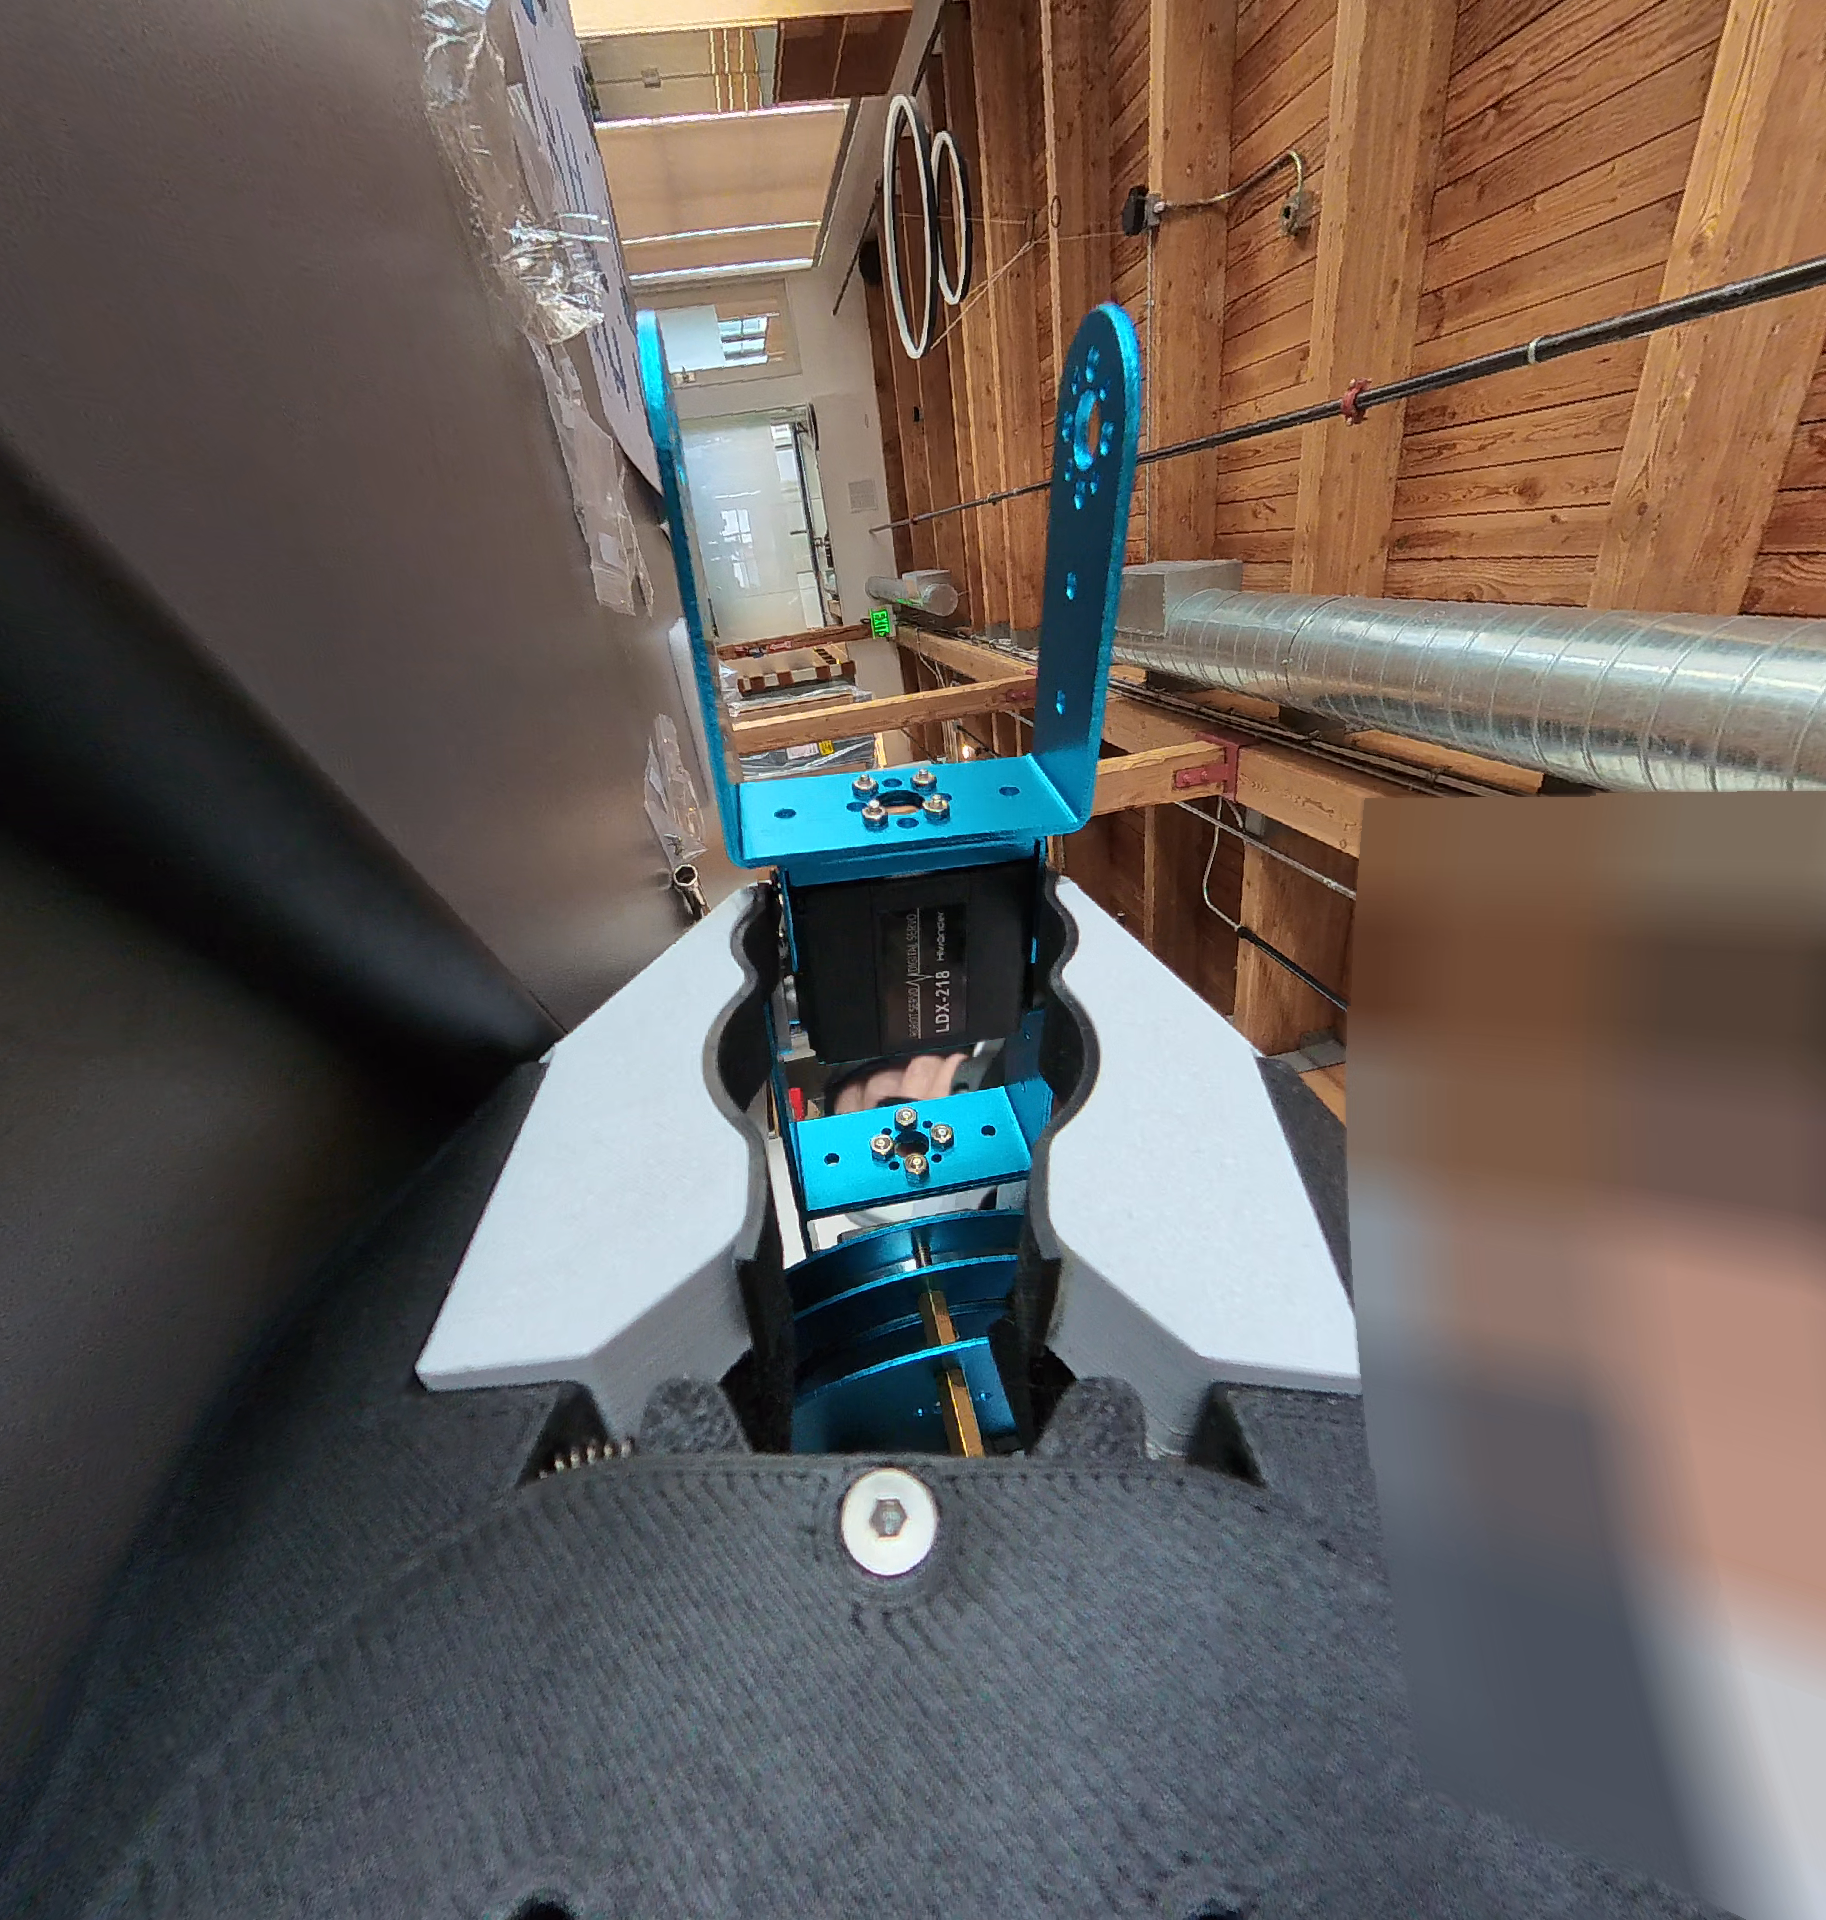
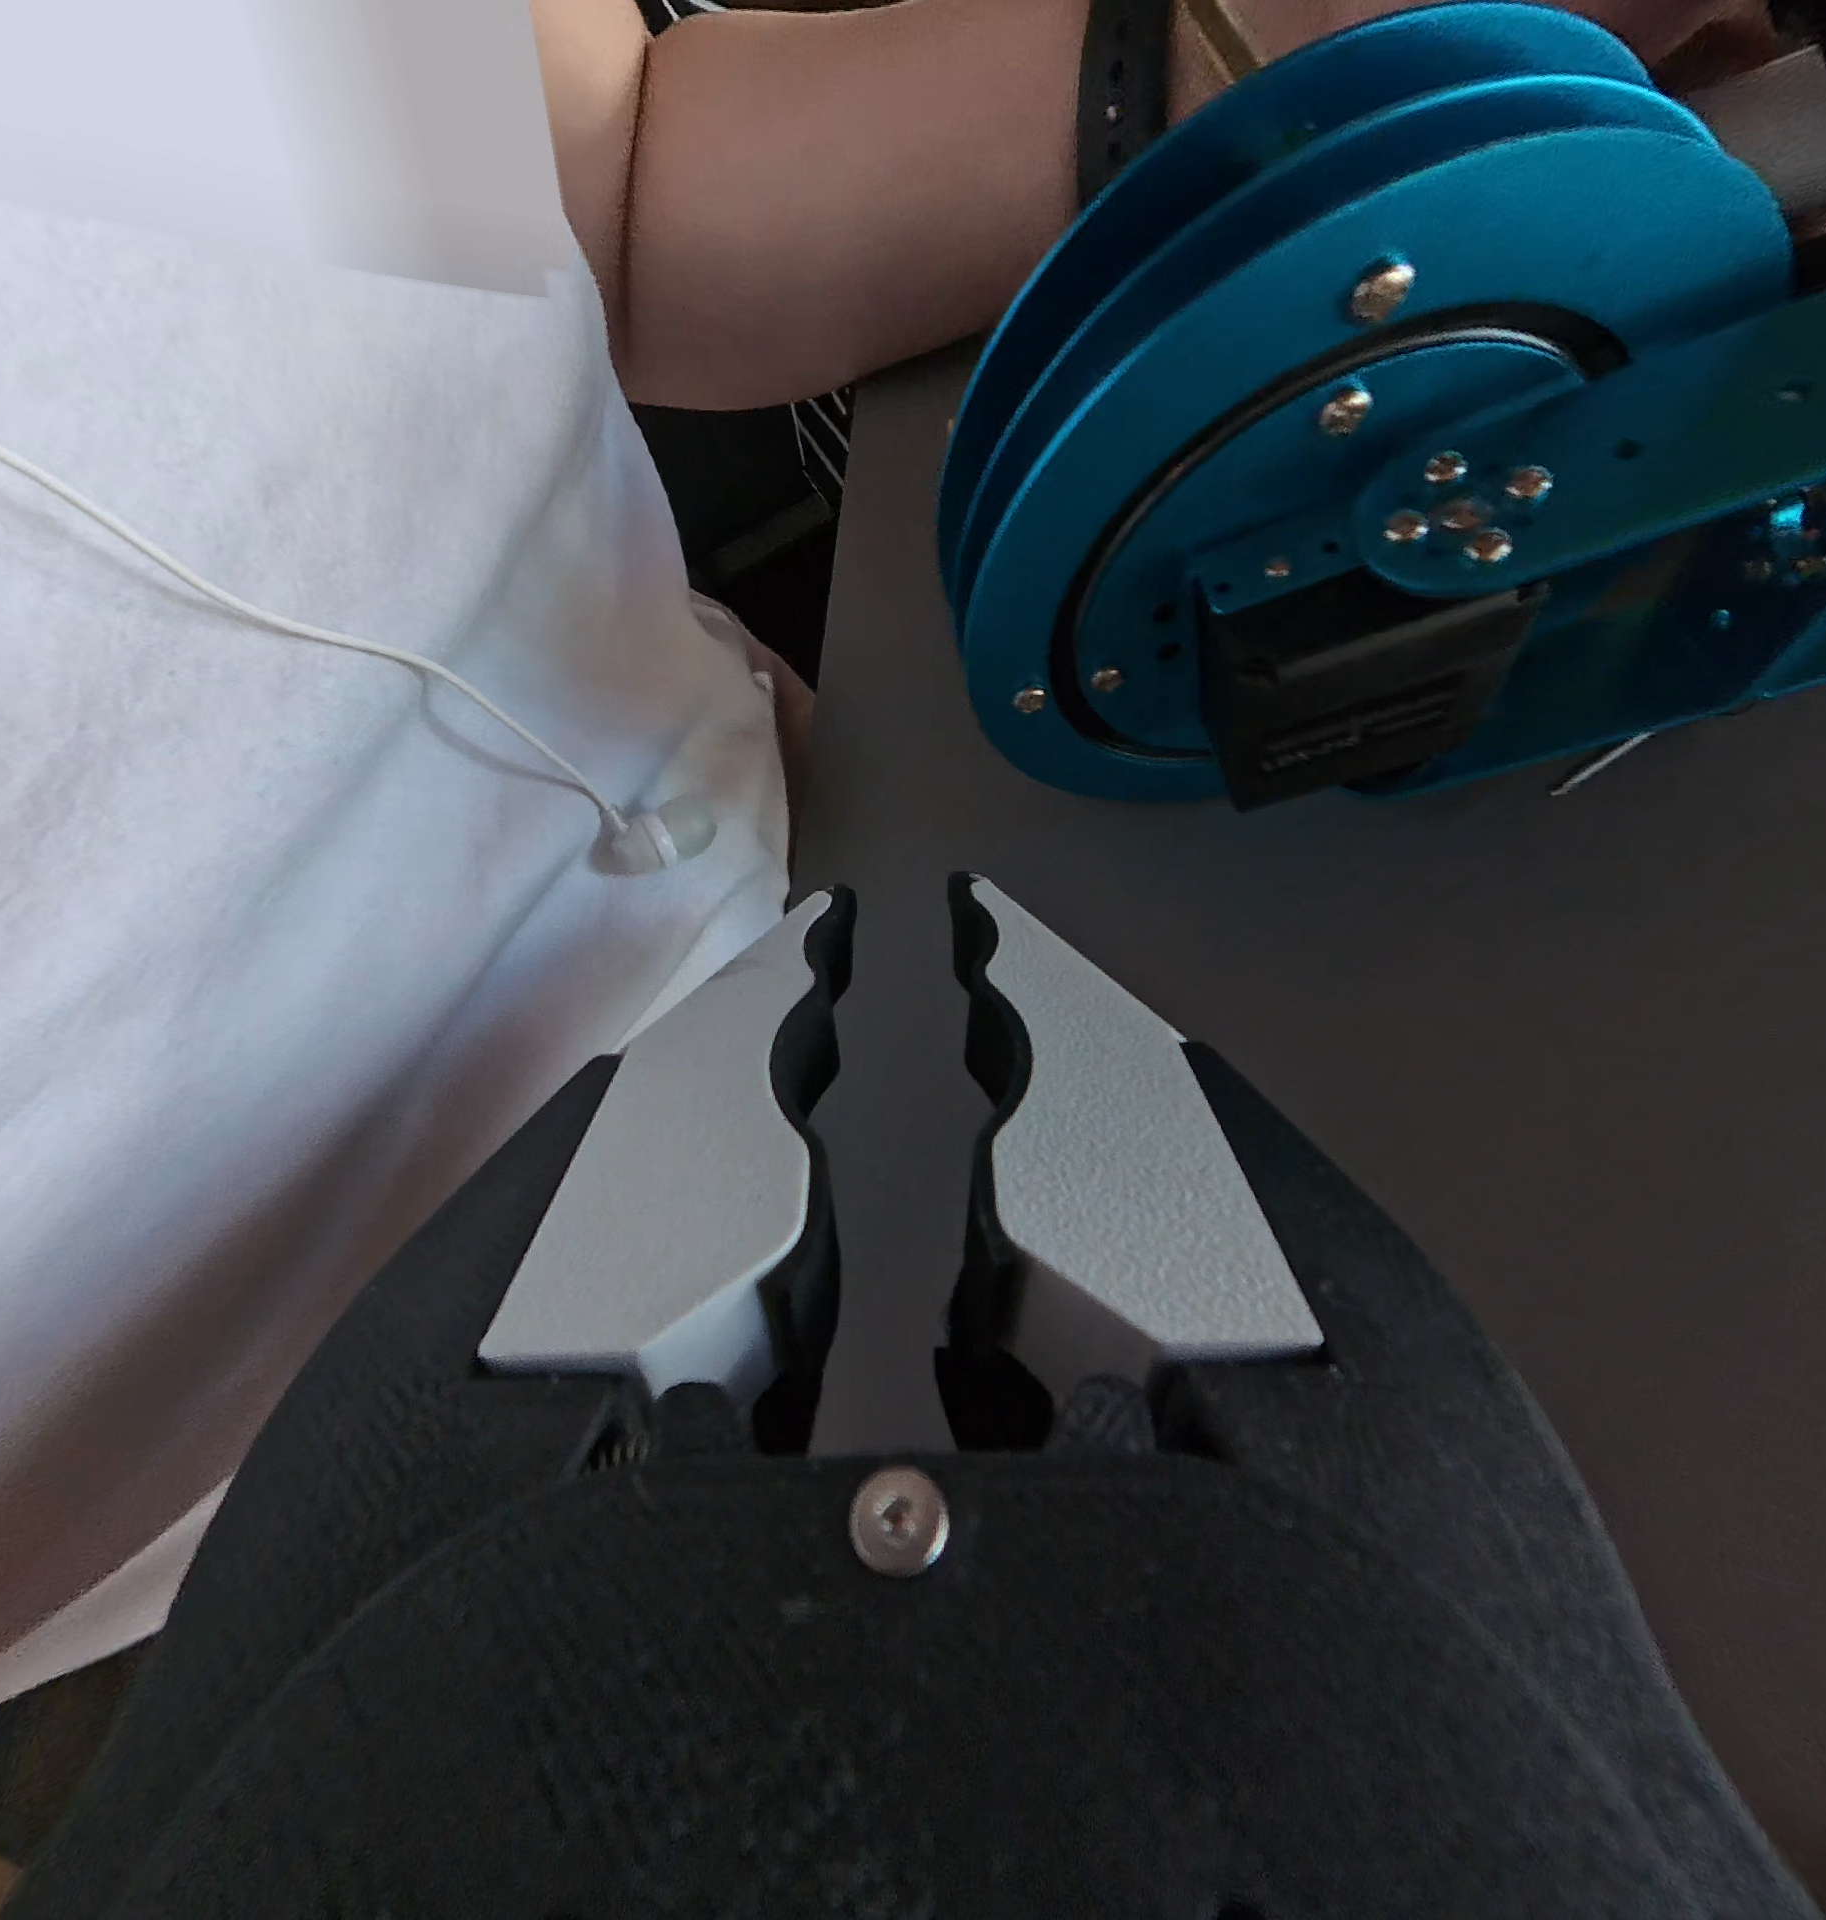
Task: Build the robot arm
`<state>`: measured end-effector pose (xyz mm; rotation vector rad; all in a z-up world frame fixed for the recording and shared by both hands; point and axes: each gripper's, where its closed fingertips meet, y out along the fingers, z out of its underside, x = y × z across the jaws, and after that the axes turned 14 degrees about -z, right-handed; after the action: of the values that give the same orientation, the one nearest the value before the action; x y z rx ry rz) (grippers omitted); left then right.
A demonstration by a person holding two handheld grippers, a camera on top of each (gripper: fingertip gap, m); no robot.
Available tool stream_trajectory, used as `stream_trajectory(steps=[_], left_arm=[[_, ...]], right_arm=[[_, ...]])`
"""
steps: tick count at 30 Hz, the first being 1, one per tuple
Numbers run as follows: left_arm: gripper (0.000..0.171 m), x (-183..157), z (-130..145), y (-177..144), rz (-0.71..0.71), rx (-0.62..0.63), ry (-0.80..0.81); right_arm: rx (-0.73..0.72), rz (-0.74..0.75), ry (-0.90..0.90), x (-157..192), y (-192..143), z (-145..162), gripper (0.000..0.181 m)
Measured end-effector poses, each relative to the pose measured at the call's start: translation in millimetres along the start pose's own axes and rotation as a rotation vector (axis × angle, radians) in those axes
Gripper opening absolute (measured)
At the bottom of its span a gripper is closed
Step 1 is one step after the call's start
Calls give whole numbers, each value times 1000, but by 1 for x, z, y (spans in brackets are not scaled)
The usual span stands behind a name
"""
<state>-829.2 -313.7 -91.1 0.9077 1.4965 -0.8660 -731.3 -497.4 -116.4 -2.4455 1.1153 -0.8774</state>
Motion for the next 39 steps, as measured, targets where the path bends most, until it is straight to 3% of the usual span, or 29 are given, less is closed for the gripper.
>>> stream_trajectory(steps=[8,12,18,27,32,39], left_arm=[[49,0,0,0,-1,-3,5],[49,1,-1,1,-6,-5,6],[49,0,0,2,-4,8,7],[49,2,-1,2,-18,15,5],[49,2,-1,2,-14,17,8],[49,1,-1,2,-13,15,9]], right_arm=[[-16,185,84,1,15,5,18],[-92,305,109,6,22,1,20],[-140,592,246,7,26,9,19],[-353,994,495,8,37,31,12],[-475,1060,530,10,40,29,13],[-454,1137,528,3,42,33,14]])
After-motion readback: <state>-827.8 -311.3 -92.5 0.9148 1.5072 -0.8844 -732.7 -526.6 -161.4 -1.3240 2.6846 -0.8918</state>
